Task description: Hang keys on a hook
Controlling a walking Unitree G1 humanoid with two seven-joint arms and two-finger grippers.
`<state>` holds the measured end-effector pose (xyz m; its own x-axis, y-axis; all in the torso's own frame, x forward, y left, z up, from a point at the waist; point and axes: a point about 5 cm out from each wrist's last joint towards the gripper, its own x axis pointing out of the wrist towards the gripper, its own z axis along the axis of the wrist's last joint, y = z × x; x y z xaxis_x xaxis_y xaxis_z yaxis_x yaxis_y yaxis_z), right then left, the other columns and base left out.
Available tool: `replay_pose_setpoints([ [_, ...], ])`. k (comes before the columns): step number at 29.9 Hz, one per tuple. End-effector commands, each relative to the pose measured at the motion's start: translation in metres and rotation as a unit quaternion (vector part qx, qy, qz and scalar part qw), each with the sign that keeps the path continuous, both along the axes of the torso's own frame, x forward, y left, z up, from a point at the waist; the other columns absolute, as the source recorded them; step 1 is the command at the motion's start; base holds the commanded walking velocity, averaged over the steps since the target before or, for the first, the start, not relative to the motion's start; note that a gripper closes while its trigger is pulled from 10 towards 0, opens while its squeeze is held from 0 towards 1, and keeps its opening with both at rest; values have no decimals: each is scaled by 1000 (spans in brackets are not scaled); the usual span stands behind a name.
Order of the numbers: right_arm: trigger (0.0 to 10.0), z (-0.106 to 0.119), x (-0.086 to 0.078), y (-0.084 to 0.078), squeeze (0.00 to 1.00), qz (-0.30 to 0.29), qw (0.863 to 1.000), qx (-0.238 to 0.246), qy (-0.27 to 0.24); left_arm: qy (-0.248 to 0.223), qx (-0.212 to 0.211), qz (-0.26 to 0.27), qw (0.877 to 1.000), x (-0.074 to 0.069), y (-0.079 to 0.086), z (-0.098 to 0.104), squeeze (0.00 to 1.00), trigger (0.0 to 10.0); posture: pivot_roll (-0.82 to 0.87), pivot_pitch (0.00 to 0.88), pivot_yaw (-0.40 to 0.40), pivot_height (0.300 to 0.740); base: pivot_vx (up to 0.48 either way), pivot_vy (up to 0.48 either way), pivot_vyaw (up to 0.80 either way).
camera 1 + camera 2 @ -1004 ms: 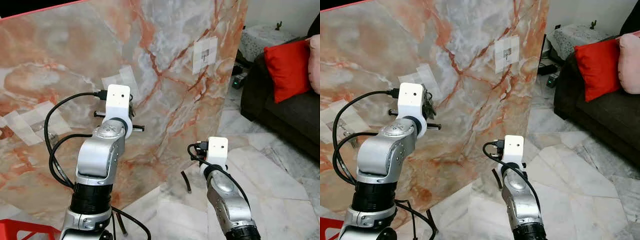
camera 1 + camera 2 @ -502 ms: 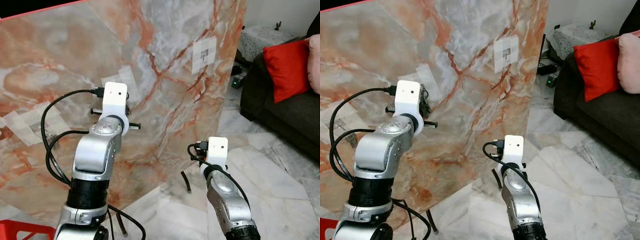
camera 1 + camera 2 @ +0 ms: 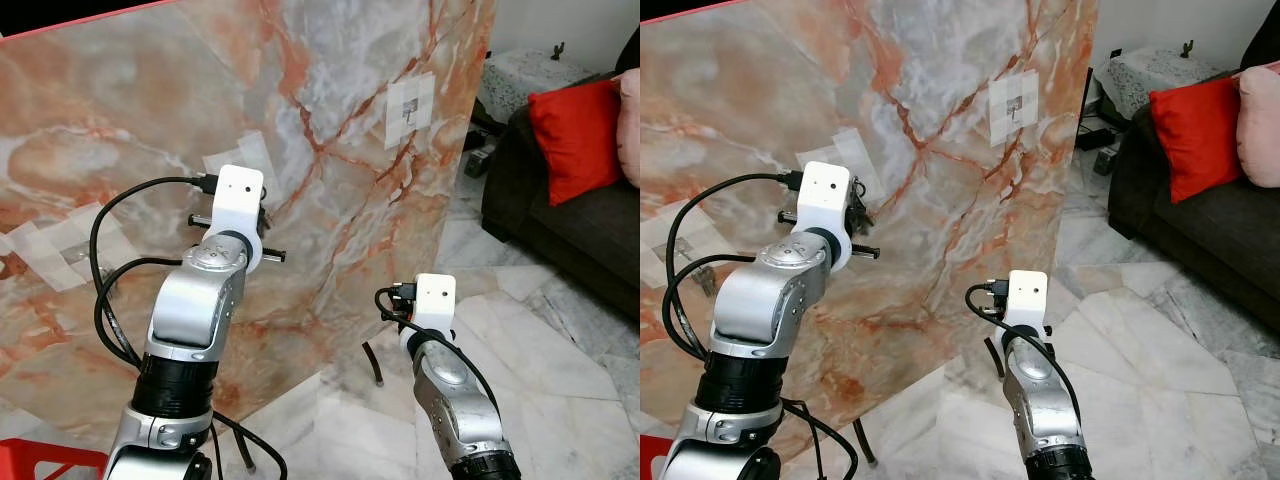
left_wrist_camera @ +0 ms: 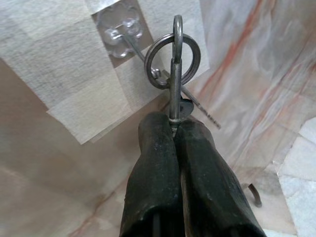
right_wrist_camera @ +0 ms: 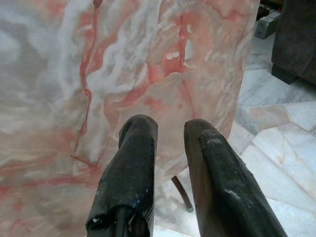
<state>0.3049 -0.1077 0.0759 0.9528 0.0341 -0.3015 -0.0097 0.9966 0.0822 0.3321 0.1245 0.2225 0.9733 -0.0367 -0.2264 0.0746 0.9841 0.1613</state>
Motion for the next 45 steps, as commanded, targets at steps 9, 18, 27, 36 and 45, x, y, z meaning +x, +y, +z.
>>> replay_pose_setpoints([
  [9, 10000, -3, -2, 6, 0, 7, 1000, 6, 6, -6, 32, -25, 999, -4, -2, -1, 0, 10000, 101, 40, 68, 740, 0, 0, 0],
  [18, 10000, -3, -2, 7, 0, 8, 1000, 6, 7, -29, 78, -39, 996, -3, 0, 1, 1000, 10000, 99, 41, 69, 740, 0, 0, 0],
  [27, 10000, -3, -2, 6, 0, 8, 1000, 6, 7, -36, 68, -29, 997, -2, 3, 4, 1000, 10000, 101, 42, 67, 740, 0, 0, 0],
  [36, 10000, -3, -2, 6, 0, 8, 1000, 6, 7, -58, 51, -41, 996, -4, -1, 9, 1000, 10000, 100, 40, 66, 740, 0, 0, 0],
  [45, 10000, -4, -2, 6, 0, 7, 1000, 6, 8, -58, 46, -43, 996, -16, 4, 4, 1000, 10000, 103, 40, 65, 740, 0, 0, 0],
])
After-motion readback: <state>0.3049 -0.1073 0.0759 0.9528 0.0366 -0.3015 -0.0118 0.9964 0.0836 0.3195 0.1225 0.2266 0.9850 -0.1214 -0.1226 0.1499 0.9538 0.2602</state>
